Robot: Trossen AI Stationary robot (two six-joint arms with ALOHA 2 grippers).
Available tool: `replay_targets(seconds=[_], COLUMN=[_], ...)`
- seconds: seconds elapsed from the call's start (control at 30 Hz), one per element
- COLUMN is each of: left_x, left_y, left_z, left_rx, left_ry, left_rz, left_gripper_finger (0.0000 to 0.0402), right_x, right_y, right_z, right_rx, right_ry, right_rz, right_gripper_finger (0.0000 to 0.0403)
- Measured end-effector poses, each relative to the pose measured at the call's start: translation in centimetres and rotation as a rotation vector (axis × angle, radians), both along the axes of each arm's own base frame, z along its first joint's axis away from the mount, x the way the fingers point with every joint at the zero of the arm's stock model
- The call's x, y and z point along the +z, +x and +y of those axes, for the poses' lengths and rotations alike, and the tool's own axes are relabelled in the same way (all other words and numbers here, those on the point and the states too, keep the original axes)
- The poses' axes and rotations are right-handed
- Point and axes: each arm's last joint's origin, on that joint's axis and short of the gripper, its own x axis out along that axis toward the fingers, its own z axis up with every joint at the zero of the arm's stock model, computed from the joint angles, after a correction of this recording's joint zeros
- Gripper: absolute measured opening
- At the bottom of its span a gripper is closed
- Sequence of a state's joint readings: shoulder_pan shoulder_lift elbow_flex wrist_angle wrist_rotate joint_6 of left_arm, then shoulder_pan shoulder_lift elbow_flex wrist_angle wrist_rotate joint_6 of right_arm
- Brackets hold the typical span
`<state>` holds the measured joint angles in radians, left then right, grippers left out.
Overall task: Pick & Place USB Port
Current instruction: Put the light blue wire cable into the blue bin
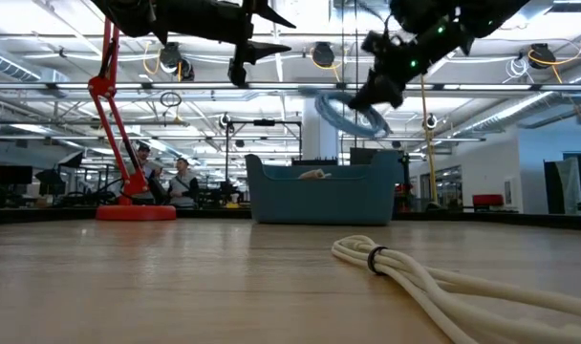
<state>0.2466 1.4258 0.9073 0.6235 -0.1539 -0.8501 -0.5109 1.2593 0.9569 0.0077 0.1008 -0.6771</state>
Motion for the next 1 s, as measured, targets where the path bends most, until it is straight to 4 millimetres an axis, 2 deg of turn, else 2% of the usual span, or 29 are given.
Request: replay_targets(seconds=[0.13, 0.33, 0.67, 1.0], left_x=[0.0, 0.0, -0.1, -0.2], left_y=[0.0, 0.0, 0.1, 0.4], left_z=[0.0, 0.0, -0.4, -1.5], left_rx=[0.000, 0.005, -0.010, -0.042], left_ry=[0.000, 0.006, 0.007, 0.009], left_rz=[0.000, 0.003, 0.010, 0.027], left_gripper_finger=[0.0168, 0.0168, 0.0168, 0.0168], right_x=[-2.2, -3.1, -2.4, -4.7], right_y=[0.5, 2.2, 4.9, 5.6], right_z=[-0.7, -2.1, -3.5, -4.4], right_rx=[-0.123, -0.206, -0.217, -0.258], right_ry=[0.129, 0.359, 0.456, 0.509], right_rz=[0.112, 0.250, 0.207, 0.268], right_gripper_finger=[0.0042, 0.0038, 0.0042, 0.0043])
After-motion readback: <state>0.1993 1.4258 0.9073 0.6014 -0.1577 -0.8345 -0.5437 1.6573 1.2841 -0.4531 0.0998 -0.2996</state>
